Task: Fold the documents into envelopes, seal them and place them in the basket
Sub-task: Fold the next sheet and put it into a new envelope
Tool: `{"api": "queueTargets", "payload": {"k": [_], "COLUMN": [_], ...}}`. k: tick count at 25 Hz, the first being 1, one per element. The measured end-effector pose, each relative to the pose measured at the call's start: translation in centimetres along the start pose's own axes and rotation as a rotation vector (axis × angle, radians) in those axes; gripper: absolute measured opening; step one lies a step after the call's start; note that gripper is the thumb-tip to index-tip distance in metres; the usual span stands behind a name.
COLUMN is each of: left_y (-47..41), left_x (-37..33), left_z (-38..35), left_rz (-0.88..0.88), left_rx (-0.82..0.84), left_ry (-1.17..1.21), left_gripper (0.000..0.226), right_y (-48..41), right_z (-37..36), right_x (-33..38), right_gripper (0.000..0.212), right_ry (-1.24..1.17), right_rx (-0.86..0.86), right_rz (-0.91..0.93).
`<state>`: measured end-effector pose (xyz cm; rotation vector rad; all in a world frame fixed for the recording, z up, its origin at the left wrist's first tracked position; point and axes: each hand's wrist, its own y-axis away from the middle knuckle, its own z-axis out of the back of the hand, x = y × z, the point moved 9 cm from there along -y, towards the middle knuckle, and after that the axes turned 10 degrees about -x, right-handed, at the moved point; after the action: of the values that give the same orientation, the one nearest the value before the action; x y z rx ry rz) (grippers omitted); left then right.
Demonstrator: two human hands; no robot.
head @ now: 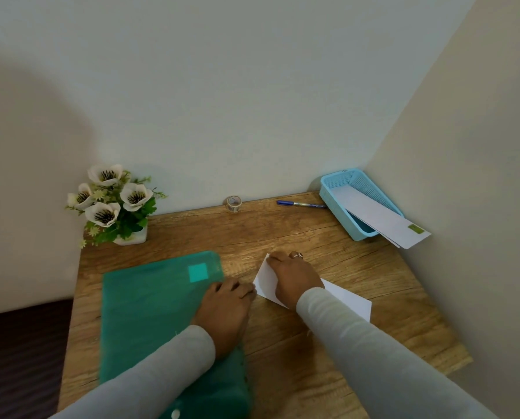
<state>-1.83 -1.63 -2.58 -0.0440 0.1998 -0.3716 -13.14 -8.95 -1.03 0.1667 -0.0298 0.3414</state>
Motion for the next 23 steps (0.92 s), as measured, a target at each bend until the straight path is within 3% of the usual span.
{"api": "queueTargets", "payload": {"k": [9,15,19,23], "left_y": [-5.9,-1.4,-1.1,-0.8], "left_x": [-0.9,-0.2,0.0,0.0], "left_z": [1.1,0.2,0.4,0.1], "left_rz": [-0.071,-0.121,-0.108,-0.121], "left_rx": [0.057,0.083,0.077,0.076], "left_ry": [-0.132,-0.133,-0.116,-0.125], "left_gripper": [0.042,0.050,0.051,0.050], "right_y": [1.4,1.8,2.5,3.0], "right_z": [-0.7,-0.5,-1.4,-1.3], "right_x": [-0.2,-0.6,1.7,2.7], "right_gripper": [0.071,0.074,0.080,0.083], "right_ry": [-0.081,-0.084,0.020,0.078], "right_rx": [0.020,0.019,0.122,0.117], "right_rz": [-0.024,-0.102,-0.036,-0.008]}}
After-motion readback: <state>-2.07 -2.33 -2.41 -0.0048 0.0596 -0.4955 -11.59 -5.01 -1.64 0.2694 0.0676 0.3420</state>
